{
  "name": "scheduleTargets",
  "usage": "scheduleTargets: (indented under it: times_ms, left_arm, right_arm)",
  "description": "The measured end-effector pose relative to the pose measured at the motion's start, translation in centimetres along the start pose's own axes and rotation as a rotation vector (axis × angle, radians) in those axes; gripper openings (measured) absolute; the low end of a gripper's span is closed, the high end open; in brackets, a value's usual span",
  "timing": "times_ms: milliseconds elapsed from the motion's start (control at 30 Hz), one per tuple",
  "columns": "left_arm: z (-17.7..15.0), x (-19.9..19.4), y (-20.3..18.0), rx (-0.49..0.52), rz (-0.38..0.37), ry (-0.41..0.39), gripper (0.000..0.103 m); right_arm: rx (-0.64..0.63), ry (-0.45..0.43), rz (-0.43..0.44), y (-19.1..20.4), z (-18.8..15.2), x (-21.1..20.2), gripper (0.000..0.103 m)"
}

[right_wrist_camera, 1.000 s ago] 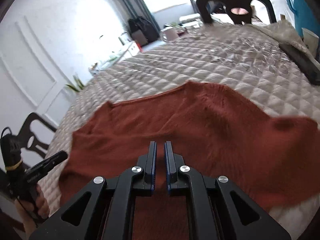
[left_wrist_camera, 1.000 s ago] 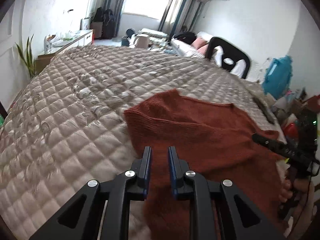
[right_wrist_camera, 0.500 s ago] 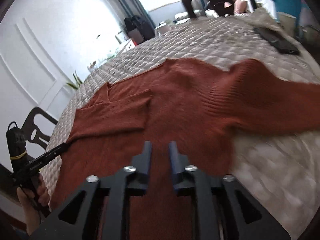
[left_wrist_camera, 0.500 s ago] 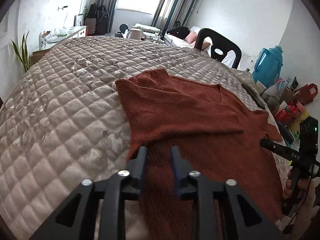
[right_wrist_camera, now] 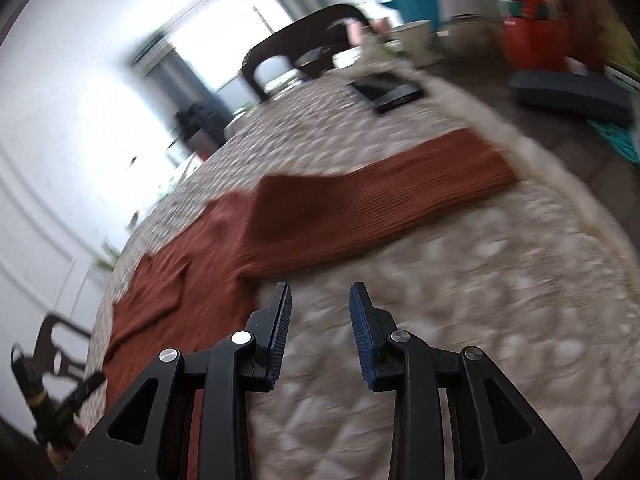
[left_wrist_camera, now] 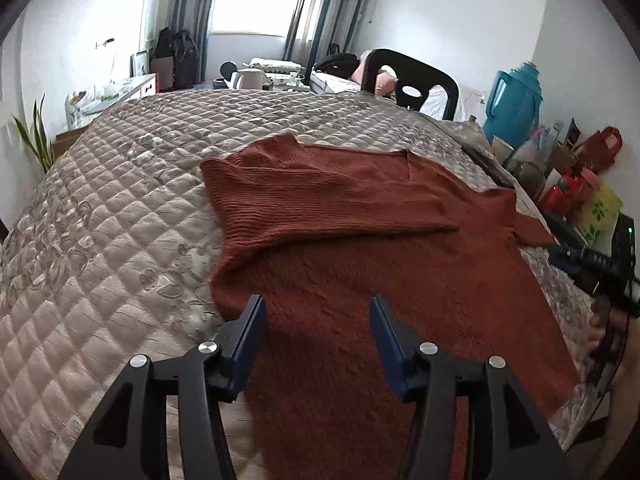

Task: Fold small clothes
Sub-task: 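Grasp the other sleeve cuff with the right gripper, then fold the held sleeve across the body toward the left gripper and release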

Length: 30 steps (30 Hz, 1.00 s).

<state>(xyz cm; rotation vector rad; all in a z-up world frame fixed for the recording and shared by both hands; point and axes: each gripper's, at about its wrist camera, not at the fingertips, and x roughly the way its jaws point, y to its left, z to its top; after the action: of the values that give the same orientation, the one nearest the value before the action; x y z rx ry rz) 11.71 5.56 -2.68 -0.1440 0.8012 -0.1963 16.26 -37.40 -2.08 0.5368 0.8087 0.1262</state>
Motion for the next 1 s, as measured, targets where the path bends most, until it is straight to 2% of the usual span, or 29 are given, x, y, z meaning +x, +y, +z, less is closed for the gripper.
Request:
scheduleTargets:
  times_ms: [200,300,533,667,733,767,800,833,1000]
  left_arm:
    - [-0.4,0.9,-0.5,0.006,0.004,0.02,0.062]
    - [-0.7,1.5,-0.3,-0.006,-0.001,0.05,0.064]
    - [-0.8,1.5,-0.6,0.001,-0.009,0.053,0.068]
    - [-0.8,1.6,-0.6,-0.003,-0.015,0.053,0.069]
    - [-0.8,1.6,-0.6,-0.004,-0.016,0.053,0.069]
    - [-0.8,1.6,-0.6,-0.002,-0.015,0.054,0.07]
    - [-0.8,1.6,-0.6,-0.001,-0.015,0.054,0.07]
    - [-0.8,1.6,-0.6,0.002,-0.014,0.055,0.071]
    - [-0.9,1.8,-1.1,0.024,-0.003,0.062,0.075]
  right_arm:
    - [0.121,-0.036,-0.1,-3.6,1.6,-0.2,0.032]
    - [0.194,-0.06,-0.085,-5.6,2.6,-0.2,0.032]
    - [0.358,-0.126,-0.018,-8.5,4.6,0.7,0.032]
    - [0.364,-0.153,-0.043,-8.4,5.4,1.1,0.032]
    - [0.346,-0.148,-0.077,-8.1,5.7,1.2,0.026]
    - [0.341,-0.144,-0.089,-8.0,5.9,1.3,0.02]
    - [0.337,-0.143,-0.089,-7.9,5.9,1.2,0.008]
    - [0.334,-0.145,-0.083,-7.8,6.0,1.2,0.005]
    - [0.237,-0.164,-0.019,-4.4,6.7,0.4,0.005]
